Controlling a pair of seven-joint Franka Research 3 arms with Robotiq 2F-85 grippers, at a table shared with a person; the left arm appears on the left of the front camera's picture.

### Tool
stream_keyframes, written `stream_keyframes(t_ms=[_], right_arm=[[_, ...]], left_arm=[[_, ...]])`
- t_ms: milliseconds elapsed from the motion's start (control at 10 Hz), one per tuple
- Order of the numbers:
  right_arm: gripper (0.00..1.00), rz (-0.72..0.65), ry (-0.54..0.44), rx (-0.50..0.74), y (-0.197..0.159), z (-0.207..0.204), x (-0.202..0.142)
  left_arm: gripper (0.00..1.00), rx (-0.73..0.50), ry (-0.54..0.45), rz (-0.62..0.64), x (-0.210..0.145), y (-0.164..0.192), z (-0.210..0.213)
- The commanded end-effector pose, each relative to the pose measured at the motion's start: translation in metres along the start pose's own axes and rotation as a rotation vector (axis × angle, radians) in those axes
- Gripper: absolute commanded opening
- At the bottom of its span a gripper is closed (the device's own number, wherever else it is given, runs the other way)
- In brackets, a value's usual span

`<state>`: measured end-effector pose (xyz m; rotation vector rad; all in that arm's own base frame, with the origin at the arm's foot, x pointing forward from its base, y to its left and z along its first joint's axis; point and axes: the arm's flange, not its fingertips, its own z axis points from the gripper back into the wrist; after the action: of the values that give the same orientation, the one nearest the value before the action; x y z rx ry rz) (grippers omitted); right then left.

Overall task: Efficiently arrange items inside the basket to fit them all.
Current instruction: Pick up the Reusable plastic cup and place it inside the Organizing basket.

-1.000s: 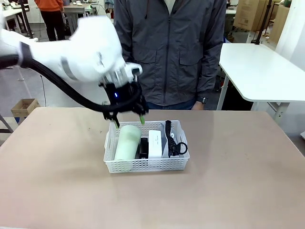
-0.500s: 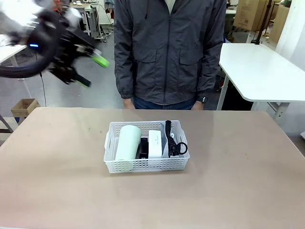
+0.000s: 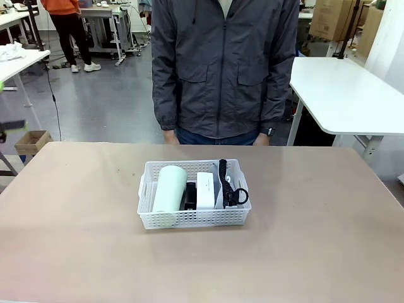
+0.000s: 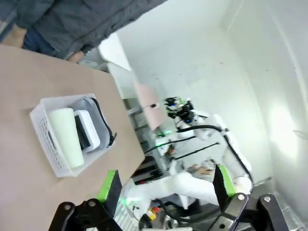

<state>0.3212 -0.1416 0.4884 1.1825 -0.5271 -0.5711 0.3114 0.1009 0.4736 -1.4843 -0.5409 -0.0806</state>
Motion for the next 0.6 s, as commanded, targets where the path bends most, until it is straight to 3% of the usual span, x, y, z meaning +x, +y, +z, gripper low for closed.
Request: stream_keyframes(t_ms=[0, 100, 500], right_arm=[[1.00, -0.018, -0.009, 0.028, 0.005, 0.000, 0.001], [1.00, -0.018, -0.009, 0.028, 0.005, 0.000, 0.001], [1.00, -0.018, -0.009, 0.028, 0.005, 0.000, 0.001]], left_arm=[[1.00, -0.117, 0.151, 0.297, 0.026, 0.046, 0.007], [1.00, 0.000, 0.000, 0.000, 0.000, 0.000, 0.000], [1.00, 0.000, 0.000, 0.000, 0.000, 0.000, 0.000]])
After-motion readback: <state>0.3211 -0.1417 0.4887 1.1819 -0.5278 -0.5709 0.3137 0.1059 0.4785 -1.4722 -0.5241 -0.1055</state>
